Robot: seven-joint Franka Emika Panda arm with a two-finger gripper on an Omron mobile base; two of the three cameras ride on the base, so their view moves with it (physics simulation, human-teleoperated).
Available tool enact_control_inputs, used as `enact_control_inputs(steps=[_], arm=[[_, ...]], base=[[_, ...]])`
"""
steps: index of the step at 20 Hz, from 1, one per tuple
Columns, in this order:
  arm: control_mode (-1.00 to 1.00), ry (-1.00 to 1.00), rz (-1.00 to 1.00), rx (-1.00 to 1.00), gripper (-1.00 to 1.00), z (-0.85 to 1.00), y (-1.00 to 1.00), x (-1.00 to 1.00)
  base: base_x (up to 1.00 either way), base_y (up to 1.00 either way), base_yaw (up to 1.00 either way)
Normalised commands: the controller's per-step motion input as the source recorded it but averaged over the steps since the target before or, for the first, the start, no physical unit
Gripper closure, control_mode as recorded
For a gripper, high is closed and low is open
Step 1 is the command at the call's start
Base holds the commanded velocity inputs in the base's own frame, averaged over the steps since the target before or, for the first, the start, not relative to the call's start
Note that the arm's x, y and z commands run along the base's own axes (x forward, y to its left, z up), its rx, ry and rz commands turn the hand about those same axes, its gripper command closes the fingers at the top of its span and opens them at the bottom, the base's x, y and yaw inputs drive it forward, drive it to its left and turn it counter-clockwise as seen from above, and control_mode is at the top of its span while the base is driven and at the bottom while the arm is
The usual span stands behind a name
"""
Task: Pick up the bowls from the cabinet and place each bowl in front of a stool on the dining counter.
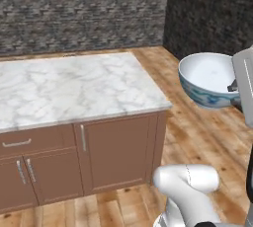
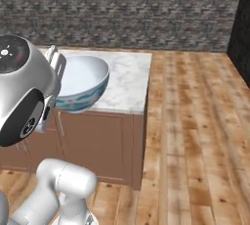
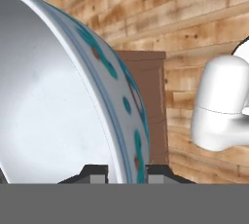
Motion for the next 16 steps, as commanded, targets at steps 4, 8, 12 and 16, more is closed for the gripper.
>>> enact_control_inputs(steps=[4,8,12,16], arm=[[1.00,0.00,0.00,0.00,1.00,0.00,0.00,0.00],[1.00,0.00,0.00,0.00,1.00,0.00,0.00,0.00],[1.00,0.00,0.00,0.00,1.00,0.00,0.00,0.00],[1.00,0.00,0.00,0.00,1.00,0.00,0.00,0.00]], base=[[0.36,-1.00,0.22],[0.78,-1.00,0.13],[0.91,-1.00,0.12],[1.00,-1.00,0.19]])
